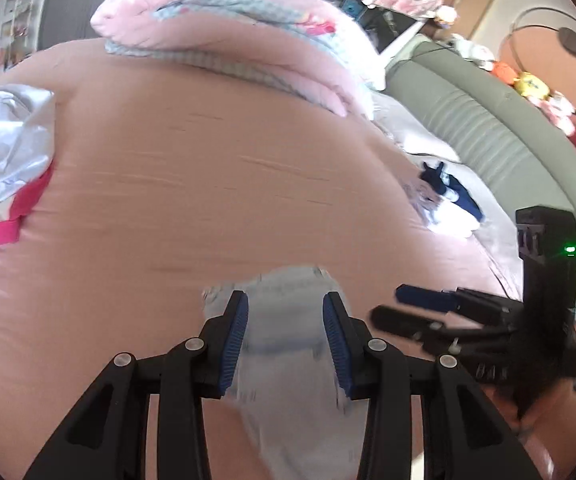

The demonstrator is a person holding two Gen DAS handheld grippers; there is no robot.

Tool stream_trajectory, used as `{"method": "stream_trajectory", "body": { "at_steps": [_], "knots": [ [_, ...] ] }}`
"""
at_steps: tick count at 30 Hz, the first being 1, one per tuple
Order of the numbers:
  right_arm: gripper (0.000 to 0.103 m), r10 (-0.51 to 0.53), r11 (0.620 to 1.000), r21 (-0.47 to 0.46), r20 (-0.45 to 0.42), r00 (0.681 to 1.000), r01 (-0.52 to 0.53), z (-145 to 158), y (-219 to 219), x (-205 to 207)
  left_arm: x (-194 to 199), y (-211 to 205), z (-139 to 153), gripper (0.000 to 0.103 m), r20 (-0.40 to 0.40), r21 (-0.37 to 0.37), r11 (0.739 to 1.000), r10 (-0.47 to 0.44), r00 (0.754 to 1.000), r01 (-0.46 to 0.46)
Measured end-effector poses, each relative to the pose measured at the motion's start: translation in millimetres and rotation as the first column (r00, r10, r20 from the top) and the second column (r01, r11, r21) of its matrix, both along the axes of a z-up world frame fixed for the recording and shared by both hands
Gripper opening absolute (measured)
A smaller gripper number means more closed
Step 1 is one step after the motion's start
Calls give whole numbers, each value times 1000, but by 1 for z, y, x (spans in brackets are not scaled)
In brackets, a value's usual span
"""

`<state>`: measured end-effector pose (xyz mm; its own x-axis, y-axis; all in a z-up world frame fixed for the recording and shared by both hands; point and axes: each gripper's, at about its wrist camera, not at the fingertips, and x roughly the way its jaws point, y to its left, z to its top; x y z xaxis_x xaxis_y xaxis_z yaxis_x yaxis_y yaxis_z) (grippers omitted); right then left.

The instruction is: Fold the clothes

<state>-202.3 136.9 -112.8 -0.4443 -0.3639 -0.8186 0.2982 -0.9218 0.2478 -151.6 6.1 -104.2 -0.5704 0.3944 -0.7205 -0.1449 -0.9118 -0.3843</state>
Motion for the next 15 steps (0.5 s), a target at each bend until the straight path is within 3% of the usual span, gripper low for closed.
{"method": "stream_trajectory", "body": {
  "at_steps": [3, 6, 8, 12, 15],
  "knots": [
    [55, 4, 999, 50, 27, 1000, -5, -17, -14, -17, 4, -14, -27, 34, 93, 11, 1000, 6, 996, -7],
    [57, 15, 997, 72, 47, 999, -18, -33, -7, -19, -2, -19, -52, 36, 142, 39, 998, 37, 989, -43],
    [62, -10, 999, 35, 58, 998, 8, -41, 1, -21, 0, -27, -57, 37, 136, 73, 996, 45, 990, -56],
    [64, -85, 996, -4, 76, 994, 85, -41, 18, -24, -16, -20, -60, 37, 130, 65, 997, 38, 991, -47],
    [64, -140, 989, -32, 91, 986, 144, -41, 30, -26, -31, -27, -53, 37, 161, 82, 989, 107, 981, -122]
  ]
}}
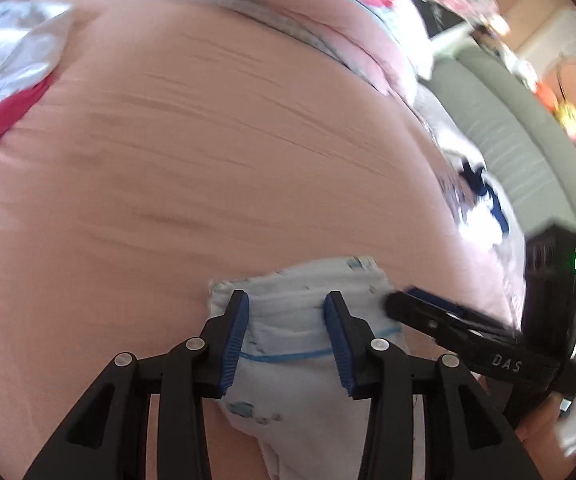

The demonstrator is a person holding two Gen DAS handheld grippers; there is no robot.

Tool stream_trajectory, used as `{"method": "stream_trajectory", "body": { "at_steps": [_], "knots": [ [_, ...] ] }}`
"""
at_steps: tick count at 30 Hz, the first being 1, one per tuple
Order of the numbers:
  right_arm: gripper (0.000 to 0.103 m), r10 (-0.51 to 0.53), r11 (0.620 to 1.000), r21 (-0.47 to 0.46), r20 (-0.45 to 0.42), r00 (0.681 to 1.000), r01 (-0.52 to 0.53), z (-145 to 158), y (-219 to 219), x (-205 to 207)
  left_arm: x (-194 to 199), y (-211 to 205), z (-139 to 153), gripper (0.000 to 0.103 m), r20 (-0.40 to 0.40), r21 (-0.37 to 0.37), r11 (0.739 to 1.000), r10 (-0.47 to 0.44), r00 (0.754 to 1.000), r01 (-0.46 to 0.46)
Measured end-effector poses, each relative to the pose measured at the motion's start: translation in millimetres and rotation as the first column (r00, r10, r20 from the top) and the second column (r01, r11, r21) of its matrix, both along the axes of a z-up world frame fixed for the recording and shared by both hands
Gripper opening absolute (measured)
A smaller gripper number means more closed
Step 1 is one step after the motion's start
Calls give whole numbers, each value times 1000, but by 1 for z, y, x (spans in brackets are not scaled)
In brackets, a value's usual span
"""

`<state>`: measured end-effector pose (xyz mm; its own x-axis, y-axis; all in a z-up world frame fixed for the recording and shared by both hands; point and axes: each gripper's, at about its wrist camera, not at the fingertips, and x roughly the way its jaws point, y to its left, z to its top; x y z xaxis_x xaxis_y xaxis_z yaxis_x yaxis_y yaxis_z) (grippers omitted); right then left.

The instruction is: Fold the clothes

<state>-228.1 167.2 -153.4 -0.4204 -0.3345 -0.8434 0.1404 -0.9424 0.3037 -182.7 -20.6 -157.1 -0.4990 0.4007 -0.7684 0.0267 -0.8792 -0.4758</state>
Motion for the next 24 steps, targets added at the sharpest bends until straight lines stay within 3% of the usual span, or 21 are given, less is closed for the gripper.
{"method": "stream_trajectory", "body": {
  "at_steps": [2, 4, 8, 10, 13, 16, 20, 22, 24],
  "knots": [
    [62, -30, 996, 89, -13, 999, 31, 3, 2, -1, -3, -19, 5, 33, 62, -43, 992, 124, 990, -122],
    [61, 0, 990, 143, -45, 999, 6, 13, 1, 4, 7, -34, 18, 33, 42, 46, 985, 163, 986, -165],
    [61, 73, 997, 36, -93, 993, -69, 36, -1, 28, 32, -5, 37, 35, -39, -12, 999, 35, 999, -35],
    [61, 105, 994, 16, -106, 989, -104, 37, -13, 36, 42, 9, 32, 35, -44, -51, 998, -26, 999, 24],
    [61, 160, 981, 119, -71, 984, -151, 17, -33, 45, 55, 23, 12, 35, 18, -142, 988, -65, 998, 67],
    [61, 195, 957, 226, -36, 980, -183, -3, -36, 58, 50, 39, -5, 44, 117, -253, 961, -80, 990, 107],
    [62, 221, 952, 221, -22, 975, -211, -2, -23, 83, 57, 38, 0, 50, 132, -294, 951, -61, 989, 98],
    [62, 202, 966, 166, -3, 979, -199, 2, -9, 90, 65, 24, 1, 50, 116, -246, 968, -28, 993, 56],
    [62, 166, 980, 104, 18, 986, -167, 3, -1, 91, 66, 10, -4, 50, 121, -100, 995, -3, 993, 15]
  ]
}}
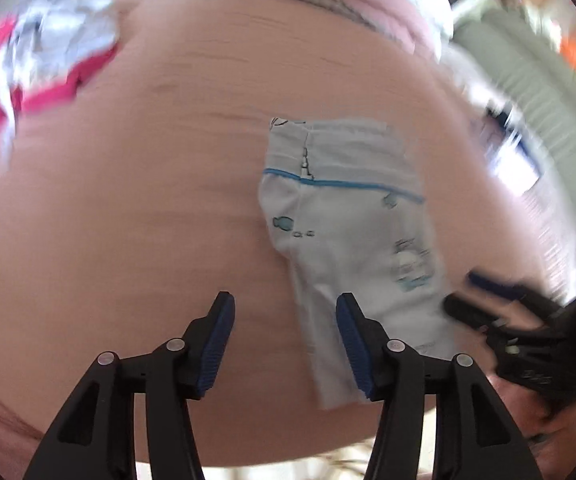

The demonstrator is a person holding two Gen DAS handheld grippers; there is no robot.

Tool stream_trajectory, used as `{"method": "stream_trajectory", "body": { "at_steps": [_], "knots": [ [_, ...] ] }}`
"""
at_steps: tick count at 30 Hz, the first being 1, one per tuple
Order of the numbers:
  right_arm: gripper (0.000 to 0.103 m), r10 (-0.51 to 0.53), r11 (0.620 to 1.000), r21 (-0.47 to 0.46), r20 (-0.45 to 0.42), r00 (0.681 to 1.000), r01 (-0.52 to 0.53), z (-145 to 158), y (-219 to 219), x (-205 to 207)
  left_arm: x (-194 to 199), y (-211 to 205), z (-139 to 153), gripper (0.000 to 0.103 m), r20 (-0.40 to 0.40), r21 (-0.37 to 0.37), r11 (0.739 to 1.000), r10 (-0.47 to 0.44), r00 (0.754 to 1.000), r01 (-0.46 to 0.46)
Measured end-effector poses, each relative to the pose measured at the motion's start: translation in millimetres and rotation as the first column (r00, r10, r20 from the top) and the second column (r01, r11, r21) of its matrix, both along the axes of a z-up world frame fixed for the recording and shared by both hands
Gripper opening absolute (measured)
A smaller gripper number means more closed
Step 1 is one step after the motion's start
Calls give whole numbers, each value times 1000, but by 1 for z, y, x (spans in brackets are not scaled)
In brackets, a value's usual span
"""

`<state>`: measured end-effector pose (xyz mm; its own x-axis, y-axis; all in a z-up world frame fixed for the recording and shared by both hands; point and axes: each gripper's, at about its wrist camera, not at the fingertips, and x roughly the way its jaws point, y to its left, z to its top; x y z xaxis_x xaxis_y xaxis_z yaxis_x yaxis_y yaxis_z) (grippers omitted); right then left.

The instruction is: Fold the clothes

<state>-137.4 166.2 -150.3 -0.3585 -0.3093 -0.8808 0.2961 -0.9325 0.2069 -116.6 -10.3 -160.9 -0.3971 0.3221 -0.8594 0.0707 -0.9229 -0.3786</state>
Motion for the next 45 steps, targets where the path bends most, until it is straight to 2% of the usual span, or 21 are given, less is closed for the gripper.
{"method": "stream_trajectory", "body": {
  "at_steps": [1, 2, 4, 7, 12, 15, 17, 18, 19, 21, 26, 30, 35, 37, 41, 43, 45],
  "knots": [
    [62, -21, 999, -37, 22, 1000, 22, -2, 7, -1, 0, -5, -5, 50, 13, 65, 998, 18, 1000, -19],
    [62, -32, 998, -57, 47, 998, 34, -5, 10, -1, 1, -7, -10, 50, 33, 97, 995, 30, 999, -33],
    [62, -41, 997, -69, 86, 995, 47, -11, 12, 4, 9, -6, -12, 50, 35, 123, 991, 49, 998, -53],
    [62, -12, 999, -34, 57, 998, 14, -7, 5, 14, 22, -5, -16, 50, 42, 170, 983, 71, 997, -77],
    [62, -25, 998, -51, 42, 999, 27, -6, 2, 20, 41, -19, -12, 50, 57, 248, 963, 92, 994, -103],
    [62, -54, 993, -104, 46, 998, 58, -3, 8, 16, 49, -26, -6, 50, 84, 360, 927, 83, 993, -108],
    [62, -52, 991, -123, 63, 997, 59, -5, 8, 13, 46, -7, -11, 50, 96, 397, 911, 79, 992, -111],
    [60, -46, 990, -128, 73, 996, 55, -7, 7, 11, 46, -2, -14, 50, 90, 383, 918, 80, 993, -108],
    [48, -36, 991, -126, 73, 997, 45, -9, 4, 12, 50, -4, -13, 47, 78, 362, 927, 78, 994, -101],
    [41, -24, 993, -118, 49, 998, 30, -12, -3, 19, 49, -5, -10, 29, 46, 327, 941, 81, 996, -92],
    [36, -18, 989, -142, 64, 998, 27, -13, -14, 28, 58, -19, 0, 23, 8, 259, 962, 85, 996, -84],
    [35, 13, 985, -171, 90, 996, 3, -14, -28, 31, 66, -34, 11, 17, -37, 161, 979, 132, 991, -125],
    [35, 51, 978, -209, 121, 991, -25, -15, -45, 35, 71, -74, 9, 17, 24, 279, 939, 203, 979, -202],
    [35, 67, 974, -224, 133, 989, -36, -15, -52, 36, 75, -75, 6, 18, 52, 327, 926, 182, 982, -189],
    [36, 99, 965, -254, 156, 983, -57, -16, -65, 39, 86, -73, 6, 24, 53, 278, 936, 210, 976, -217],
    [35, 155, 956, -271, 140, 978, -113, -13, -88, 42, 92, -82, 10, 27, 37, 260, 920, 296, 955, -295],
    [35, 239, 943, -267, 116, 964, -201, -9, -119, 47, 103, -94, 17, 30, -3, 242, 884, 414, 910, -401]
  ]
}}
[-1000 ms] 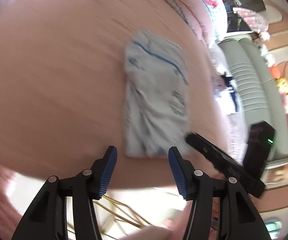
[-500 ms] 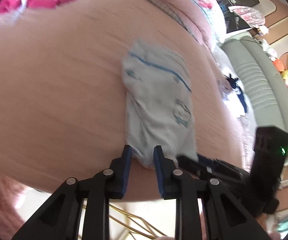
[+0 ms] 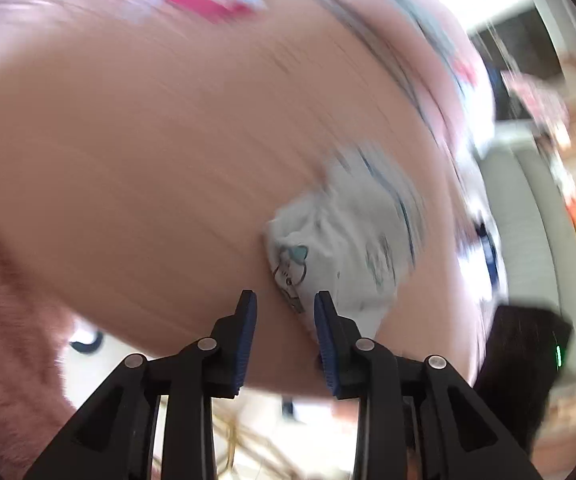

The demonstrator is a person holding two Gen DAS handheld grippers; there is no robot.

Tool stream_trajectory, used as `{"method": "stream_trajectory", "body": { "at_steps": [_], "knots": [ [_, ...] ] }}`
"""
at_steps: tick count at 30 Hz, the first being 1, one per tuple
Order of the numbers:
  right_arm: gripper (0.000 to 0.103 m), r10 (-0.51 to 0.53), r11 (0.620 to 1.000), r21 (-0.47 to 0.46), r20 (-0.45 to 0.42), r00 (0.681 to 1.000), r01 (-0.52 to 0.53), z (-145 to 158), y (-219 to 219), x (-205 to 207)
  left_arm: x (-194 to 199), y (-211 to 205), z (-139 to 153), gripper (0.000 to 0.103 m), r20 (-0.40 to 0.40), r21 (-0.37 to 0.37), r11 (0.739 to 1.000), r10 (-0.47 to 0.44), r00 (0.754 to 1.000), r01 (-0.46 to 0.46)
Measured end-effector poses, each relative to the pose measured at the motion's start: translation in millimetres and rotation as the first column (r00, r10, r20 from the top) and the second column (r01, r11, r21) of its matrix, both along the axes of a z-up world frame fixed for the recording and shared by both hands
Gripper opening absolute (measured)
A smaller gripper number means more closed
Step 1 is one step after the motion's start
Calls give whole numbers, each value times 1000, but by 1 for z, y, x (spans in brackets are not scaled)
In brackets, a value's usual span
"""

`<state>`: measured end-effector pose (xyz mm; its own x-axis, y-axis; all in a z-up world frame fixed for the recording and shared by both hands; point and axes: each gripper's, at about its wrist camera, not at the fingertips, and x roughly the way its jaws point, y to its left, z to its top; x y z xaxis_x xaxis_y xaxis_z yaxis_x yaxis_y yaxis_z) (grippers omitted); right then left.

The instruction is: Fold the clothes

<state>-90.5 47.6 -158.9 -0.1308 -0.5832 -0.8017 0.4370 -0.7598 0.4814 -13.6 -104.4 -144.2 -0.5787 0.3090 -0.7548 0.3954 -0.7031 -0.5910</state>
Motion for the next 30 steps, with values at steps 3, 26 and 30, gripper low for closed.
{"method": "stream_trajectory", "body": {
  "at_steps": [3, 26, 30],
  "knots": [
    [35, 103, 993, 69, -57, 993, -99, 12, -26, 8, 12, -2, 2, 45, -49, 27, 999, 38, 998, -37],
    [50, -155, 988, -12, -1, 988, 155, 10, 71, -133, -44, 7, -18, 15, -46, -9, 982, -191, 980, 191],
    [50, -128, 991, 28, 12, 992, 127, 10, 68, -105, -65, -6, -7, 15, -45, -123, 972, -209, 977, 202]
  ]
}}
